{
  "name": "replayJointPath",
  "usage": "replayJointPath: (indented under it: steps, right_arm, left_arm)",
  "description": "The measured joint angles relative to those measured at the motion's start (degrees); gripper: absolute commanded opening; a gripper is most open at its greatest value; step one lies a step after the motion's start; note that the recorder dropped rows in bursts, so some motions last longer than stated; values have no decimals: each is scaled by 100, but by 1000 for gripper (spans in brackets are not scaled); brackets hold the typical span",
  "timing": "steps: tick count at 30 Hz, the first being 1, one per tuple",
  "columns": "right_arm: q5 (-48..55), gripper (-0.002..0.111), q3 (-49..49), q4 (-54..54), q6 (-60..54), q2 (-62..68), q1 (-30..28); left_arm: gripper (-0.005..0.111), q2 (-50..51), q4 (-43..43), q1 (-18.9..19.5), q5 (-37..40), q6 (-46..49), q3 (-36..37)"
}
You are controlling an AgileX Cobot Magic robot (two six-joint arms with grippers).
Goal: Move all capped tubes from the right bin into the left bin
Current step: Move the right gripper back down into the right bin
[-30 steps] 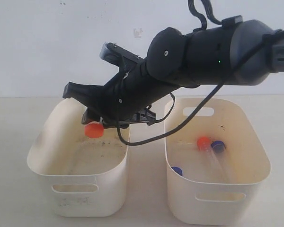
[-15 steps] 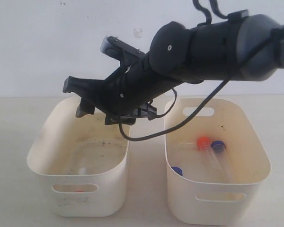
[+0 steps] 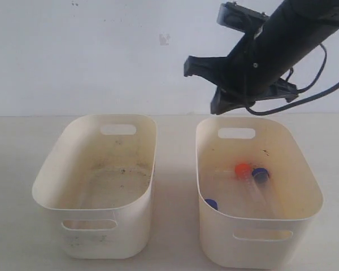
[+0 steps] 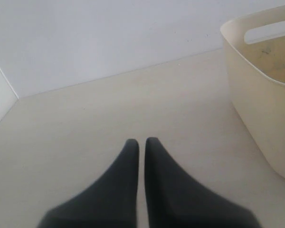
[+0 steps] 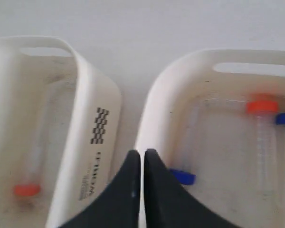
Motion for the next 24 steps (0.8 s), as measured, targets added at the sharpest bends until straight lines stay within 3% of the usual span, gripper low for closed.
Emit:
replayJointPath:
  steps: [6,24]
  right_arm:
    - [487,1,0,-850,497,285,-145]
    - [601,1,0,-1225,1017,1264,-158]
  left_arm:
    - [4,0,0,0,0,0,0]
    - [4,0,0,0,0,0,0]
